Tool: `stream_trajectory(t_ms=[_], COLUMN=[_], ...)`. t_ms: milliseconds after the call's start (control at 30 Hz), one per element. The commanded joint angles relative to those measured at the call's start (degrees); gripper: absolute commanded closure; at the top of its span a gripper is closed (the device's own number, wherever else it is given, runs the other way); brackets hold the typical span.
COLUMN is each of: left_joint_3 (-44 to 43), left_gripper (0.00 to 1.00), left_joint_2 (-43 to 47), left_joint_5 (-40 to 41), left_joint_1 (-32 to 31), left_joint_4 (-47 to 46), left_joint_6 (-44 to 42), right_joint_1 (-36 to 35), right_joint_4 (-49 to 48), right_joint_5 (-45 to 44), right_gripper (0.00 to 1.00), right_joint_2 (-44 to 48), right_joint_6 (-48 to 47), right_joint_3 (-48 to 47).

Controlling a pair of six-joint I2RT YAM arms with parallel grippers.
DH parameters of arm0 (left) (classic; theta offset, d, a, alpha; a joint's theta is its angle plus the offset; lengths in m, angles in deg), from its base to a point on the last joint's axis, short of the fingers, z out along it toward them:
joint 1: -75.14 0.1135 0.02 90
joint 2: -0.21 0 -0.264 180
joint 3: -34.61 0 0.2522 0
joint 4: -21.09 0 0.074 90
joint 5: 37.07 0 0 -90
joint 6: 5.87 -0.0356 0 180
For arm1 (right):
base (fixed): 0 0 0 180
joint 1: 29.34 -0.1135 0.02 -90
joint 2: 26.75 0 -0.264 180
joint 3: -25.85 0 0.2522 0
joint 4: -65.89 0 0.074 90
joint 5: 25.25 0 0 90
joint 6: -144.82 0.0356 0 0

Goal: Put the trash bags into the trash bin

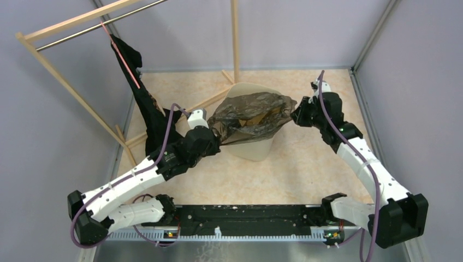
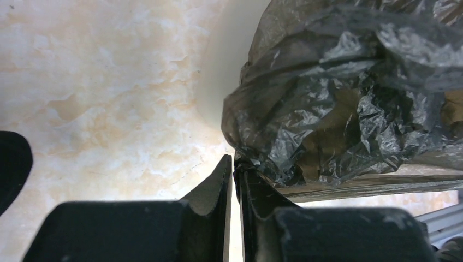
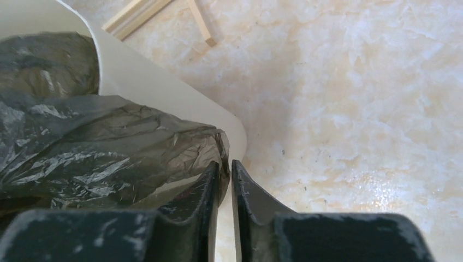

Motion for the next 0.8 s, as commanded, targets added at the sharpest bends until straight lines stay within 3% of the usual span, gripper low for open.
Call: stream_trajectory(t_ms=[0,67,200,400,567,767], left_joint_3=[-2.6,-3.4,-4.4,-7.8,-13.0,-20.9], left_gripper=[0.83,0.75,0.5,0.19,0.16,0.15], left_joint_2=[0.8,2.4,7.2,10.8,7.0,0.7], left_joint_5=[1.5,0.6,-1.6,-1.2,-0.6,2.9], left_joint_1=[0.6,0.6,0.6,0.6,0.6,0.8], left_joint_4=[3.5,5.5,8.2,10.7,10.5,13.8], left_joint_6=[-3.1,-3.0,-4.2,-6.5,-8.6,-9.3], right_joint_1=[0.5,0.5,0.5,0.5,0.5,0.4], right_joint_4=[3.6,6.8,10.4,5.1,-0.1,-1.2], right_joint_5=[0.5,0.1,-0.2,6.4,8.3,13.8], right_gripper=[0.8,0.67,0.48,0.22,0.15,0.14], right_joint_2=[2.6,6.6,11.9,14.1,11.2,4.9], right_joint_6=[-2.1,-3.0,-4.8,-6.9,-10.1,-18.0], right_joint_3=[-4.6,-5.7,-8.2,-8.1,-9.5,-13.8])
